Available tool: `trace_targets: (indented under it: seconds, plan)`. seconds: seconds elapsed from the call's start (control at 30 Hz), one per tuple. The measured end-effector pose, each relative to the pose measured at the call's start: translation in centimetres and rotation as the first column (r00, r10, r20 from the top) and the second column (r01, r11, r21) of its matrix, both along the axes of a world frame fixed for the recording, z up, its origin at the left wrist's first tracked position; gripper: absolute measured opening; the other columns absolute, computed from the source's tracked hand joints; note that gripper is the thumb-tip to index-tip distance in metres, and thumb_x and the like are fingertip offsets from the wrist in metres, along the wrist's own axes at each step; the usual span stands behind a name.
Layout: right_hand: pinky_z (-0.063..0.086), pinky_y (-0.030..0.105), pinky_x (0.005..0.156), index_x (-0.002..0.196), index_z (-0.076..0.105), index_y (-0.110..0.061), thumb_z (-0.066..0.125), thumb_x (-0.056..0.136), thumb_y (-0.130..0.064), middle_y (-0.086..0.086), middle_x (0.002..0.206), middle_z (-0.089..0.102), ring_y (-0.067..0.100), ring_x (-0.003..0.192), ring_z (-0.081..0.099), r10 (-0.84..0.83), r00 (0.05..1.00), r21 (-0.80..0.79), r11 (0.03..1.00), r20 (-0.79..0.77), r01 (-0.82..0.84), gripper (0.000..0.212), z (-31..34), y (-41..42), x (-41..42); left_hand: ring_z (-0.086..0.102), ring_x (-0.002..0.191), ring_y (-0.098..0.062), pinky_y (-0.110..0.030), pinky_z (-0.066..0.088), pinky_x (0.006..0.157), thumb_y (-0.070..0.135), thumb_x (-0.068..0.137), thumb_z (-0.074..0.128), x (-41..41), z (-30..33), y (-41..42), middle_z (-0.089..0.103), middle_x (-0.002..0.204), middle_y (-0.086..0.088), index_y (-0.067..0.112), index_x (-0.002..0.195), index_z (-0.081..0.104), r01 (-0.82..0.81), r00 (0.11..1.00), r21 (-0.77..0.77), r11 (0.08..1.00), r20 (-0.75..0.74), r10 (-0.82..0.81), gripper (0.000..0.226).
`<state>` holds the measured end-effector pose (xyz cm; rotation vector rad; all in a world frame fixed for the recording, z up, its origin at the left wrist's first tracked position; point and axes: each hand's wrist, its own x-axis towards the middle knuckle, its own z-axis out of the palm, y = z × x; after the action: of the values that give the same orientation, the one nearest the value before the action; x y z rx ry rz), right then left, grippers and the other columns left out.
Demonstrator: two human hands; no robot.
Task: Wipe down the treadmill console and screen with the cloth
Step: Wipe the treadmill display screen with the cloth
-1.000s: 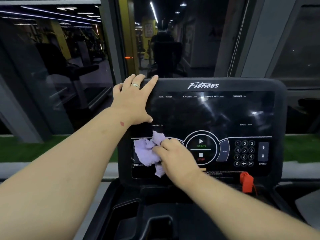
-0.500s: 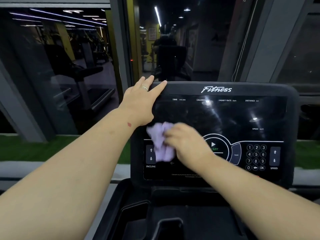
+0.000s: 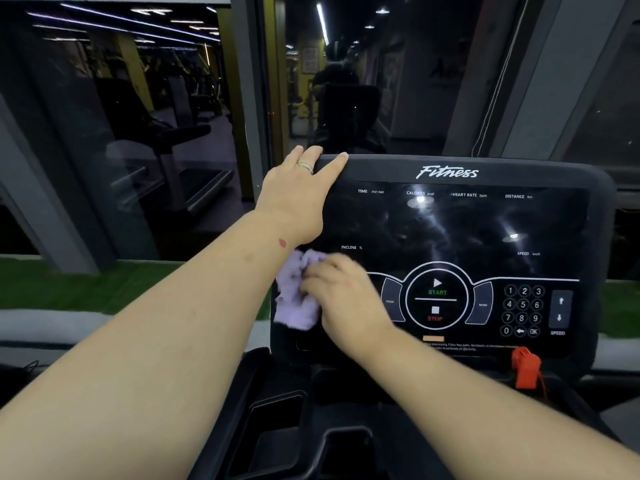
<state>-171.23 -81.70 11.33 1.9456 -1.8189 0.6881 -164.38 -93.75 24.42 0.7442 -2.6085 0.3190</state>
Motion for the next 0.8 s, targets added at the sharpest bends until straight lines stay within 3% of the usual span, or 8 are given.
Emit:
trace_targets:
  seconds: [0.13, 0.23, 0.3, 0.37, 0.53, 0.7, 0.8]
  plan:
    - [0.051, 0.045, 0.084, 0.083, 0.071, -0.014, 0.05, 0.085, -0.007, 0.007, 0.089, 0.065, 0.032, 0.092, 0.058, 0.139, 0.986, 0.341, 0.935, -0.092, -0.101, 0.022, -5.7, 3.6, 0.8, -0.001, 0.156, -0.032, -0.046, 0.027, 0.119, 0.016, 0.078, 0.069, -0.1, -0.1, 0.3, 0.002, 0.169, -0.008, 0.039, 0.16, -0.002, -0.012, 1.0, 0.04, 0.999, 0.017, 0.011, 0.112]
    - [0.053, 0.041, 0.079, 0.077, 0.071, -0.02, 0.052, 0.077, -0.014, -0.002, 0.085, 0.065, 0.029, 0.088, 0.06, 0.186, 0.958, 0.249, 0.96, -0.22, -0.129, 0.02, -3.4, 2.1, -0.4, -0.005, 0.156, -0.034, -0.049, 0.023, 0.121, 0.02, 0.075, 0.07, -0.3, -0.3, 0.6, -0.001, 0.169, -0.008, 0.039, 0.159, -0.005, -0.019, 1.0, 0.077, 0.997, 0.018, 0.017, 0.114]
    - [0.05, 0.038, 0.079, 0.079, 0.073, -0.018, 0.049, 0.077, -0.014, -0.002, 0.089, 0.069, 0.029, 0.088, 0.06, 0.072, 0.993, 0.075, 0.995, -0.097, -0.065, 0.025, -0.8, 0.2, -0.1, -0.007, 0.155, -0.035, -0.051, 0.021, 0.121, 0.021, 0.074, 0.071, -0.4, -0.4, 0.6, -0.001, 0.169, -0.008, 0.039, 0.159, -0.005, -0.014, 1.0, 0.093, 0.996, 0.002, 0.014, 0.115]
    - [0.05, 0.04, 0.082, 0.081, 0.073, -0.015, 0.046, 0.078, -0.011, 0.0, 0.093, 0.069, 0.03, 0.092, 0.06, 0.02, 0.999, 0.024, 1.0, -0.04, -0.019, 0.028, -0.8, -0.2, 0.6, -0.007, 0.155, -0.034, -0.051, 0.021, 0.12, 0.02, 0.074, 0.072, -0.4, -0.4, 0.5, -0.001, 0.169, -0.007, 0.04, 0.159, -0.004, -0.011, 1.0, 0.107, 0.994, -0.003, 0.011, 0.116]
    - [0.053, 0.043, 0.083, 0.081, 0.072, -0.024, 0.055, 0.077, -0.019, -0.008, 0.089, 0.065, 0.025, 0.098, 0.059, 0.241, 0.943, 0.326, 0.932, -0.231, -0.159, 0.018, -5.6, 3.5, 0.5, -0.008, 0.156, -0.033, -0.05, 0.019, 0.122, 0.012, 0.075, 0.071, -0.3, -0.3, 0.8, -0.002, 0.169, -0.006, 0.04, 0.159, -0.003, -0.018, 1.0, 0.123, 0.992, -0.013, 0.02, 0.116]
    - [0.048, 0.043, 0.094, 0.121, 0.068, -0.018, 0.042, 0.08, -0.019, 0.001, 0.125, 0.062, 0.031, 0.109, 0.055, 0.032, 0.994, 0.181, 0.983, -0.104, -0.013, 0.049, -2.2, -0.2, 2.1, -0.007, 0.156, -0.034, -0.05, 0.02, 0.122, 0.014, 0.076, 0.073, -0.5, -0.4, 0.8, 0.0, 0.169, -0.006, 0.041, 0.159, -0.002, -0.023, 0.999, 0.119, 0.993, -0.029, 0.026, 0.115]
    - [0.048, 0.042, 0.1, 0.107, 0.073, -0.026, 0.046, 0.077, -0.022, -0.007, 0.113, 0.064, 0.027, 0.116, 0.053, 0.129, 0.977, 0.266, 0.96, -0.168, -0.081, 0.04, -5.7, 2.1, 2.8, -0.007, 0.156, -0.03, -0.049, 0.02, 0.121, 0.017, 0.076, 0.079, -0.3, -0.5, 0.3, -0.001, 0.17, -0.003, 0.043, 0.159, -0.003, -0.011, 1.0, 0.117, 0.993, -0.015, 0.013, 0.119]
